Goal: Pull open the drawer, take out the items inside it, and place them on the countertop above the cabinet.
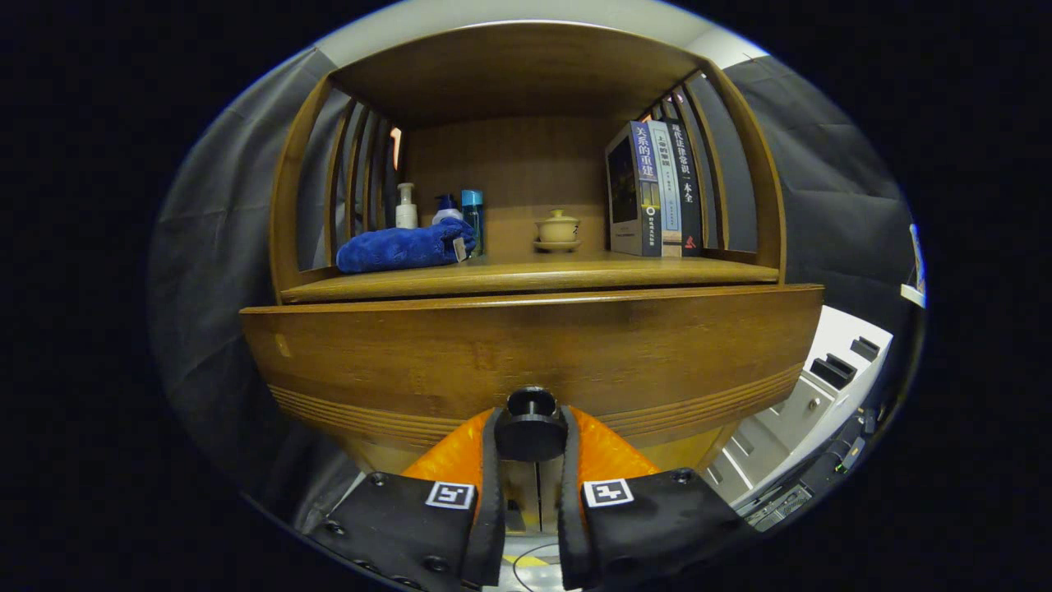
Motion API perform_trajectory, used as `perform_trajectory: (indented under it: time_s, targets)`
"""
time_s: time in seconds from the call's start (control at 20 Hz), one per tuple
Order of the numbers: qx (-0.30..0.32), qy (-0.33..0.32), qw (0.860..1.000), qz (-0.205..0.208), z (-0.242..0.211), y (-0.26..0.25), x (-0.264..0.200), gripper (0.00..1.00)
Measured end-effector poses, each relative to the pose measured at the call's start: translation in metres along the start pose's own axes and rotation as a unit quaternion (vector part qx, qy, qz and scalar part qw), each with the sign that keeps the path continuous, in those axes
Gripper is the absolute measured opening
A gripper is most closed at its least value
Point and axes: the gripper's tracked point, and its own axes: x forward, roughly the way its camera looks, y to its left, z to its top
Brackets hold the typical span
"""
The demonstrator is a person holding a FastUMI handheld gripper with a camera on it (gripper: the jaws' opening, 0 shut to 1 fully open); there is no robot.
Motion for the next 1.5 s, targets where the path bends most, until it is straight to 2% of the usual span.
perform_trajectory:
  time_s: [0.8, 1.1, 1.3, 1.5]
  targets:
    - [0.009, 0.054, 0.998, -0.002, -0.039, -0.001, -0.125, 0.35]
    - [0.011, 0.063, 0.998, 0.008, -0.042, 0.000, -0.129, 0.34]
    - [0.035, 0.073, 0.997, 0.002, -0.039, -0.003, -0.131, 0.53]
    - [0.026, 0.062, 0.998, -0.009, -0.018, -0.010, -0.140, 0.71]
